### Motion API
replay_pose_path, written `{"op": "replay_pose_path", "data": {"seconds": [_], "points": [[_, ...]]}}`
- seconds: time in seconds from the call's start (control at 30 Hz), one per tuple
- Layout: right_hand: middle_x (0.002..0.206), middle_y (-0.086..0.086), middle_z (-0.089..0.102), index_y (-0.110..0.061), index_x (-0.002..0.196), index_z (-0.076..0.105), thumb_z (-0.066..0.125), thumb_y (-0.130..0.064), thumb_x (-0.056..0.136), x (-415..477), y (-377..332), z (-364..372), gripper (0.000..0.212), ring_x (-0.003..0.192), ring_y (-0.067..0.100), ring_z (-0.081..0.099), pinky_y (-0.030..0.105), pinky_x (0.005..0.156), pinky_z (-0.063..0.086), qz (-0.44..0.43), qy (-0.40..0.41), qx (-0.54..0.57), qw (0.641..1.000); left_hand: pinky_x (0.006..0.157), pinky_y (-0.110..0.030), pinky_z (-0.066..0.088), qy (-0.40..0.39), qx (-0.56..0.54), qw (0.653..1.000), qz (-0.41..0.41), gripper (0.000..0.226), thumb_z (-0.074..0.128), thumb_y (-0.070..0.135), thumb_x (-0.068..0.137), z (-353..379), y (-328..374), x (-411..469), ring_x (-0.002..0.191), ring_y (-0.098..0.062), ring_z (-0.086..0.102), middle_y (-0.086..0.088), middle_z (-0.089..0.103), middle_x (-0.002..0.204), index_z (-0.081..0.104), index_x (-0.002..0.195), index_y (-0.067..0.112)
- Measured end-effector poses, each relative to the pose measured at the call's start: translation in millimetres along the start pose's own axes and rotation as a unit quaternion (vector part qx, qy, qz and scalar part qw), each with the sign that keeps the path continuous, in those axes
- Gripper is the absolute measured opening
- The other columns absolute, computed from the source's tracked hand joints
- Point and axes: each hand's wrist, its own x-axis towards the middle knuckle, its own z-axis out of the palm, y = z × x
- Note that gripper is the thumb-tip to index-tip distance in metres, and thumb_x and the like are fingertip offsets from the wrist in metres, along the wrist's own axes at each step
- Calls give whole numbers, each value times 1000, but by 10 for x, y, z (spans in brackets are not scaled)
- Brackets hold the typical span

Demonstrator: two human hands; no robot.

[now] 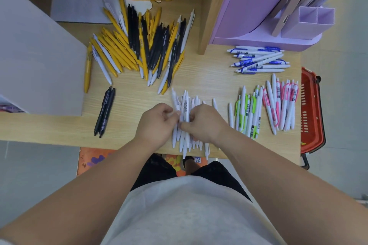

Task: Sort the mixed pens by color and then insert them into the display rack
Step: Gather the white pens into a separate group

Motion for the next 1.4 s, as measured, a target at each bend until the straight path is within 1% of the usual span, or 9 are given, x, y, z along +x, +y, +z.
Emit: {"op": "replay_pose_path", "data": {"seconds": [0.13,0.27,0.37,0.43,0.53,0.63,0.9,1.2,1.4], "points": [[61,9,70,-5,68,63,74,-41,82,12,66,-14,40,62,21,69,39,68,58,10,33,-11,999,69,-26,42,12,48,999,14,23,72,38,87,39,62,68,81,-13,60,9,61,82,61,99,22],[76,12,72,-2,83,72,75,-53,79,-18,135,-72,51,73,23,67,38,71,55,7,71,-60,996,69,-24,41,7,55,998,25,29,77,36,83,35,113,91,82,-13,61,8,62,84,62,102,22],[80,2,68,-16,81,66,70,-49,85,-80,248,-128,34,79,19,63,33,68,51,8,145,-73,987,63,-20,41,2,52,998,29,31,81,33,80,17,120,77,77,-9,61,8,64,80,60,101,24],[85,2,67,-16,95,63,66,-43,89,-130,360,-181,28,82,22,63,32,68,50,12,190,-102,976,63,-19,42,-10,47,998,30,35,84,30,76,-5,120,70,76,-9,62,6,65,78,60,101,25],[96,8,65,-12,112,59,61,-37,93,-167,501,-250,32,85,27,63,32,67,49,47,174,-186,966,67,-22,43,-26,48,998,24,46,86,28,72,-39,125,68,80,-11,64,3,68,80,60,109,23],[89,7,64,-12,97,58,60,-31,92,-133,541,-221,20,80,25,62,30,63,48,68,130,-219,965,67,-24,44,-39,57,997,21,53,87,29,72,-50,118,55,81,-12,65,2,69,82,59,117,22],[80,-2,57,-11,109,59,66,-27,89,-43,460,-53,27,81,21,57,29,67,44,59,139,-50,987,68,-30,52,-65,65,996,21,61,84,29,74,-63,93,31,75,-13,67,0,70,78,50,125,29],[89,3,68,-13,107,63,63,-46,90,-14,454,-118,37,88,24,63,30,72,49,61,176,-66,980,59,-19,38,-57,62,996,40,55,77,35,83,-103,43,46,76,-5,61,5,67,79,53,131,28],[86,1,67,-15,105,65,64,-50,89,40,438,-221,39,83,21,63,29,70,49,93,182,-40,978,65,-21,41,-51,50,997,24,46,72,39,87,-218,21,104,83,-9,62,4,68,87,56,128,26]]}}
